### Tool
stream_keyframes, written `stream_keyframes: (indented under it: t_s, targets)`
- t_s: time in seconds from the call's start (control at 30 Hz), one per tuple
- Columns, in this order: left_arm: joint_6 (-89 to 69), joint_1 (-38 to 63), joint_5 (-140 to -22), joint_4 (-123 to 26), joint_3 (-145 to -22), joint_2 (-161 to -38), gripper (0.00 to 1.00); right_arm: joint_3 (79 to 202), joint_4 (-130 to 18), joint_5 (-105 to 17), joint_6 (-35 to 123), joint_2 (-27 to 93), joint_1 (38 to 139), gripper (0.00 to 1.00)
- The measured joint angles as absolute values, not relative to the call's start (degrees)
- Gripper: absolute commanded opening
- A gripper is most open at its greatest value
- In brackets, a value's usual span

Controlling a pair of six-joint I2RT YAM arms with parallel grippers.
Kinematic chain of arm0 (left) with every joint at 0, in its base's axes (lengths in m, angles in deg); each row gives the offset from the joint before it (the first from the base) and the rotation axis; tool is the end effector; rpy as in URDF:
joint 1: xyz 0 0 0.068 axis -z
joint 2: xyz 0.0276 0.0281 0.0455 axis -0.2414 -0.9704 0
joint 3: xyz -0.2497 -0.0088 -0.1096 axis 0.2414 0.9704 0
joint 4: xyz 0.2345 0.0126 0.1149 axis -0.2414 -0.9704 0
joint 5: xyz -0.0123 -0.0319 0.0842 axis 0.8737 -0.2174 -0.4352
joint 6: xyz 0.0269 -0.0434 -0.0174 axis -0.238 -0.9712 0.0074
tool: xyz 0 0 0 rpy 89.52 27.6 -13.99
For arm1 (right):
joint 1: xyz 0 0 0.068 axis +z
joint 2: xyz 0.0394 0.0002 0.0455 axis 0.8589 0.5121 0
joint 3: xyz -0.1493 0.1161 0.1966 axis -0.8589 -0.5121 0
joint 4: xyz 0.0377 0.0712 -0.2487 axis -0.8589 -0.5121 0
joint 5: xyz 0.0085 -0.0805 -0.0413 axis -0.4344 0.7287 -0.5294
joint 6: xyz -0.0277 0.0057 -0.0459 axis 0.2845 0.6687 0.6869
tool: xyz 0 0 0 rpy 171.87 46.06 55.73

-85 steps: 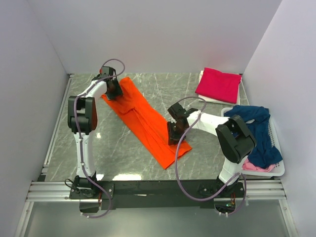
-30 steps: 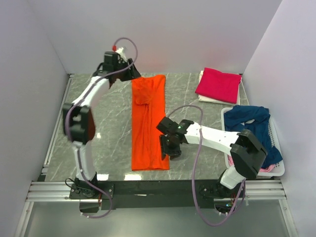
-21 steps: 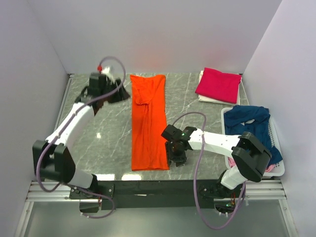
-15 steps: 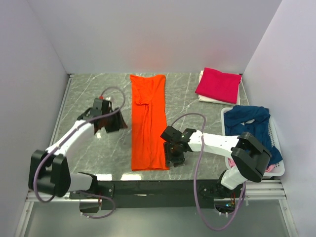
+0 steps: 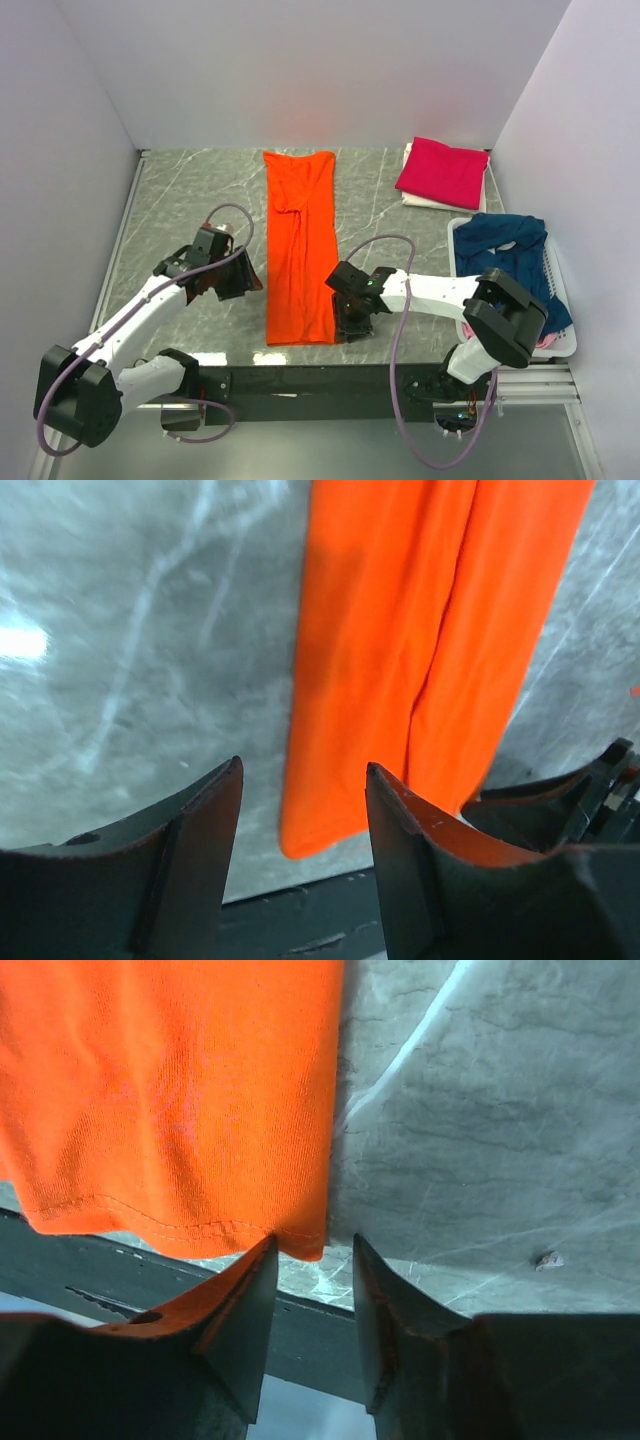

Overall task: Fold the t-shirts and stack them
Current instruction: Fold the tshirt

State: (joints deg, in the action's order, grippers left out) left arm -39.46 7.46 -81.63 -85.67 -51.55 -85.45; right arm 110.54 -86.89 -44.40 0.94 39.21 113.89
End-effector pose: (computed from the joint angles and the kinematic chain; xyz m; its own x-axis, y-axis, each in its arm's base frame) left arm 0.1883 -0.0792 0.2245 -0.8624 -0.3633 -0.3526 -0.1785 0.8699 -0.4598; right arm 0.1464 0.2159 0.1532 -0.9932 -0.0903 -0.0730 -0.1085 0.9454 0.3073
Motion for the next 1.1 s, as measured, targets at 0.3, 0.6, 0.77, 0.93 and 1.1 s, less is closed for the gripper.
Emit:
stream_keyframes:
  t_s: [0.3, 0.6, 0.77, 0.93, 1.1]
  targets:
    - [-49.03, 16.9, -83.18, -86.46, -43.84, -85.19, 0.57, 109.6, -85.69, -44.66, 0.15, 39.3, 114.02, 0.21]
    - [-53.82, 21.01, -83.2, -86.29, -41.98, -85.93, 0.56, 109.07, -84.51, -45.69, 0.1, 39.32, 114.02, 0.11]
    - [-55.11, 22.67, -83.05, -84.95, -40.27, -87.42, 0.55, 109.07, -84.38, -45.89, 0.32, 39.43, 114.02, 0.1]
    - [-56.0, 22.87, -81.32, -82.66, -39.4, -89.39, 0.53, 109.07, -84.36, -45.91, 0.32, 39.43, 114.02, 0.09]
    - [-56.27, 22.89, -79.53, -79.77, -39.23, -91.0, 0.44, 109.07, -84.36, -45.93, 0.3, 39.48, 114.02, 0.08]
